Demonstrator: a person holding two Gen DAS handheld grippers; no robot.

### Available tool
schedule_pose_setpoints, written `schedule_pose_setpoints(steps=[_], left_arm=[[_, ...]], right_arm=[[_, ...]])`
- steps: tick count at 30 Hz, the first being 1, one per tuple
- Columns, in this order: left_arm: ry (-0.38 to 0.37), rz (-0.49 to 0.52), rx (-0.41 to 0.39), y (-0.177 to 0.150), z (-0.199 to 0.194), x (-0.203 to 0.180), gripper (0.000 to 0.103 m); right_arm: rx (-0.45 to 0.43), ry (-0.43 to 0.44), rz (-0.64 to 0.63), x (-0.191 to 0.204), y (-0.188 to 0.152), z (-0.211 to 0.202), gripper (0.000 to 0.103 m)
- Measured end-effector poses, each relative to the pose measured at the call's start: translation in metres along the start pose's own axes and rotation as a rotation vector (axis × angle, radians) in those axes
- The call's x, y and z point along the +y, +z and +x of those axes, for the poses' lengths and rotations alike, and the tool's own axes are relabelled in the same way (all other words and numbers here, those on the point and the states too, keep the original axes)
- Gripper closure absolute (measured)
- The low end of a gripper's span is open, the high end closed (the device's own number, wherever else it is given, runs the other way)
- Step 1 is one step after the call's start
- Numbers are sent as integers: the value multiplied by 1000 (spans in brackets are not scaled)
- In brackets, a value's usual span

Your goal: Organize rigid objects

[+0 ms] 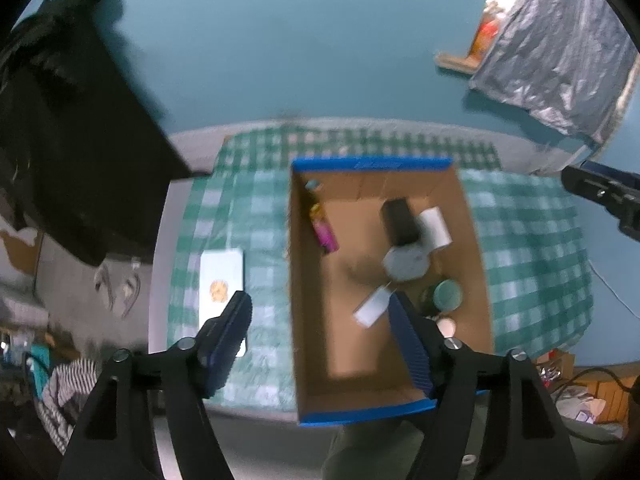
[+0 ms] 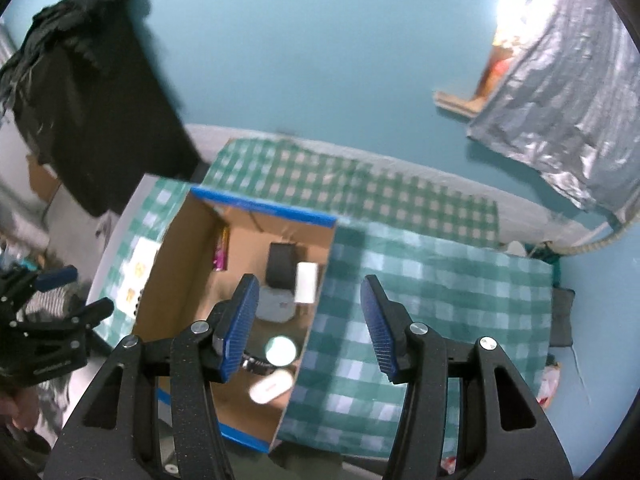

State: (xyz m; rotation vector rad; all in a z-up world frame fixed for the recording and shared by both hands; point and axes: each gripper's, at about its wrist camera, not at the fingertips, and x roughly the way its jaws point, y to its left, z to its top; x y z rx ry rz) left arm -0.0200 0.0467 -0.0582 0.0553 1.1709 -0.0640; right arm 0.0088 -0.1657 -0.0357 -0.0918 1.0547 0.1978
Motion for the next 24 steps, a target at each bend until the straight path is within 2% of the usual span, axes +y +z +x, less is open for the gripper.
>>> schedule_pose_setpoints(steps=[3, 8, 10, 12, 19, 24], left_arm=[[-15, 21, -48, 6, -13, -8, 20], [-37, 25, -79, 12, -24, -15, 19], [-37, 24, -93, 12, -28, -17, 14], [-38, 23, -118, 11, -34, -18, 13], [9, 43, -163, 10, -46, -24, 11], [35, 31, -151, 12, -46, -25, 11]], right_arm=[[-31, -29, 15, -7, -3, -14, 51], [-92, -67, 43, -17, -8, -35, 51], [-109, -80, 41, -19, -9, -40, 49], [-130, -97, 36, -20, -11, -43, 48], [-172, -133, 30, -22, -11, -49, 47], [-186, -136, 29, -23, -8, -50, 47]])
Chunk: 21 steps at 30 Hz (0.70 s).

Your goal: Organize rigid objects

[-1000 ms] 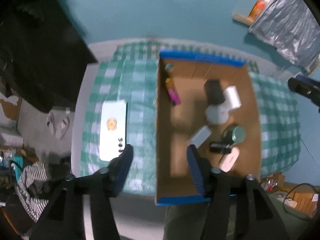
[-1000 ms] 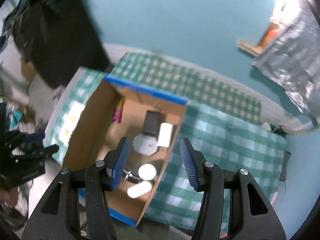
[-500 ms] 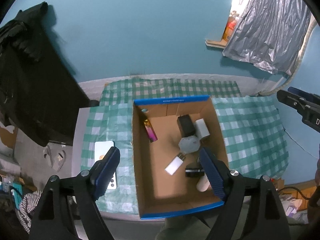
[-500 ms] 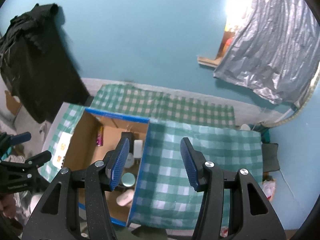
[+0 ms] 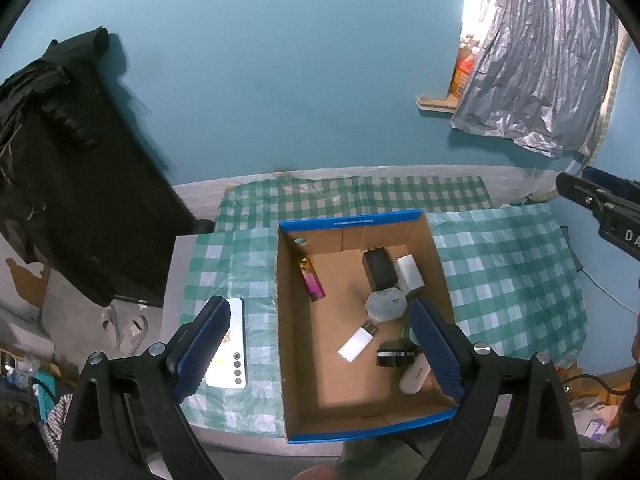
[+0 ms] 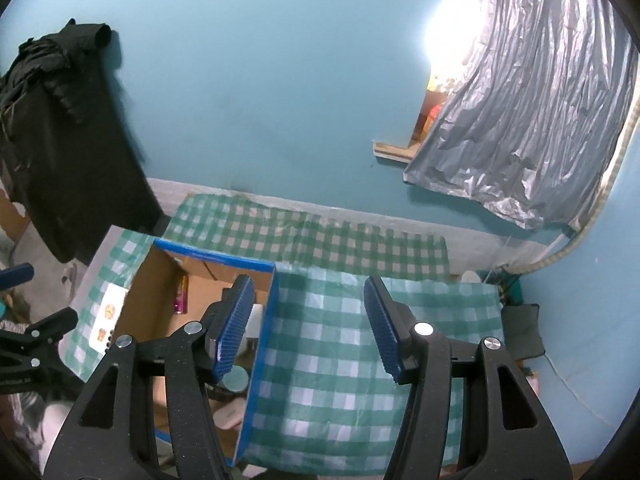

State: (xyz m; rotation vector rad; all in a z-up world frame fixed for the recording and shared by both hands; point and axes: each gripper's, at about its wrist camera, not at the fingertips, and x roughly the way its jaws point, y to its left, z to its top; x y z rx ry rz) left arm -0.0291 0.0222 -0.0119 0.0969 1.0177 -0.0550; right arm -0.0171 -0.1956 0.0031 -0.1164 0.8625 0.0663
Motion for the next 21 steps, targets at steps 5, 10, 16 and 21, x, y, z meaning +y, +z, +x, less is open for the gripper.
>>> schedule_pose_setpoints(steps=[5, 10, 16, 21], left_arm=[[19, 3, -5, -1, -2, -2, 11], [26, -10, 1, -2, -2, -1, 11], [27, -24, 16, -2, 1, -2, 11], [34, -13, 20, -2, 1, -4, 11]], right_arm=[[7, 9, -4, -1, 2, 4, 47], [9, 9, -10, -3, 3, 6, 47], [17, 15, -13, -6, 3, 9, 47], [18, 15, -15, -6, 3, 10, 47]])
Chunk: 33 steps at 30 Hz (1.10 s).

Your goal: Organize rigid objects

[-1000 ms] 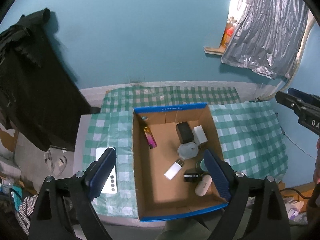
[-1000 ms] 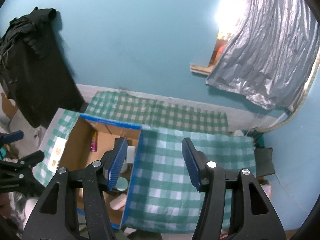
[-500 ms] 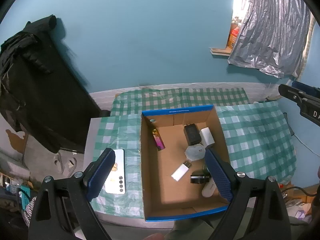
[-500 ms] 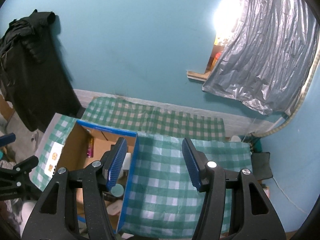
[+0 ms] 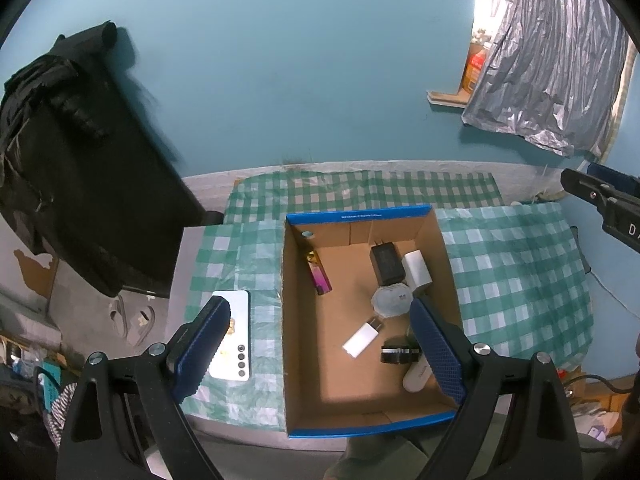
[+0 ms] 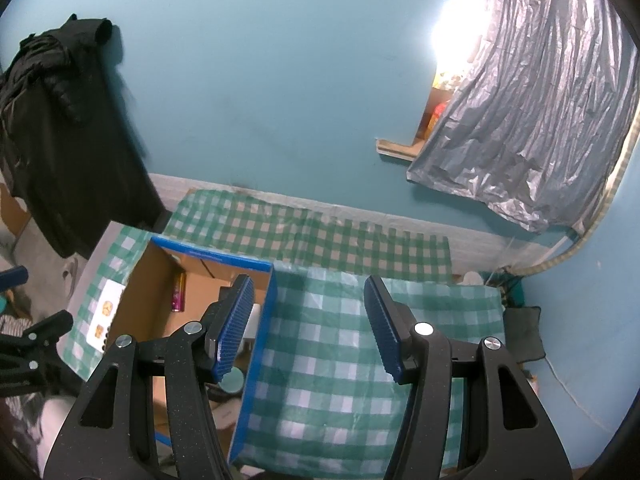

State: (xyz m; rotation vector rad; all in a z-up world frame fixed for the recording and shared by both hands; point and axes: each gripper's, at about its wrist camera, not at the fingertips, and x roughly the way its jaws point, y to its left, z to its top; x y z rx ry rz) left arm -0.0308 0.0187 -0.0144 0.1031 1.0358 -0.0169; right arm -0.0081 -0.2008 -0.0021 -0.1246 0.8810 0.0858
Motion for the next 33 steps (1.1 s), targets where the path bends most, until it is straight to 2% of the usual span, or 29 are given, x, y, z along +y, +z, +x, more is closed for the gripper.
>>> schedule_pose_setpoints(steps=[33], left_arm=[[-6, -4, 5, 4, -1, -7, 11]], right_arm=[[10, -7, 4, -7, -3, 3, 47]])
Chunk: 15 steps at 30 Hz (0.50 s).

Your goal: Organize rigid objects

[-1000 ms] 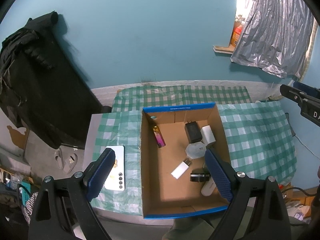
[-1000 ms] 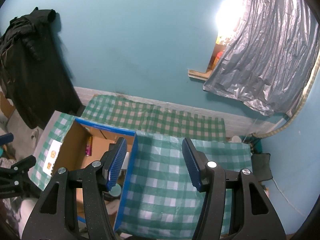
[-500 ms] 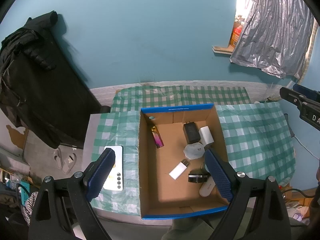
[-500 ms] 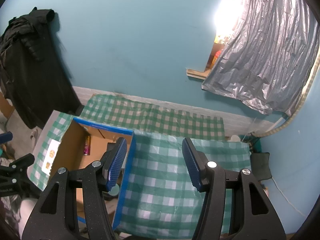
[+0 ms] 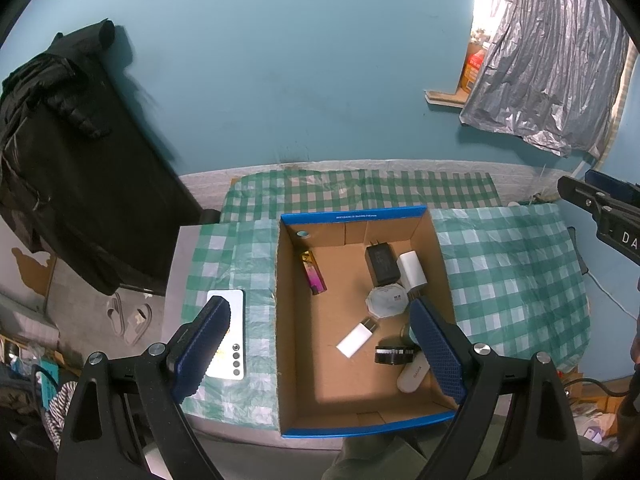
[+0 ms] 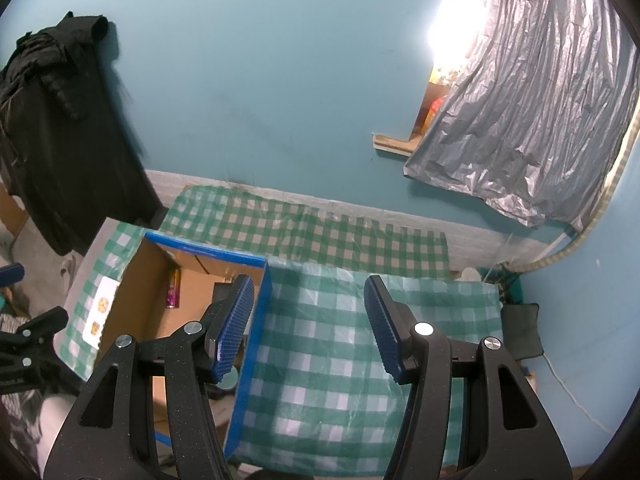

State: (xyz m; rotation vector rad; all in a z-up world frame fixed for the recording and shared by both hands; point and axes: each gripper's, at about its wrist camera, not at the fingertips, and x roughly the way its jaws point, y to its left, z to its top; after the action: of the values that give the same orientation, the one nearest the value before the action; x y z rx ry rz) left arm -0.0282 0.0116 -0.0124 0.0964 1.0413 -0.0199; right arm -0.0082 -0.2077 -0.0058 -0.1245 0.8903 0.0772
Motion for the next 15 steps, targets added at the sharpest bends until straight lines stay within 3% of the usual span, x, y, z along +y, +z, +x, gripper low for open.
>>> schedule_pose_setpoints(steps=[15], left_arm=[[7, 2, -4, -1, 0, -2, 11]], right_arm=[[2, 0, -1, 0, 0, 1, 47]])
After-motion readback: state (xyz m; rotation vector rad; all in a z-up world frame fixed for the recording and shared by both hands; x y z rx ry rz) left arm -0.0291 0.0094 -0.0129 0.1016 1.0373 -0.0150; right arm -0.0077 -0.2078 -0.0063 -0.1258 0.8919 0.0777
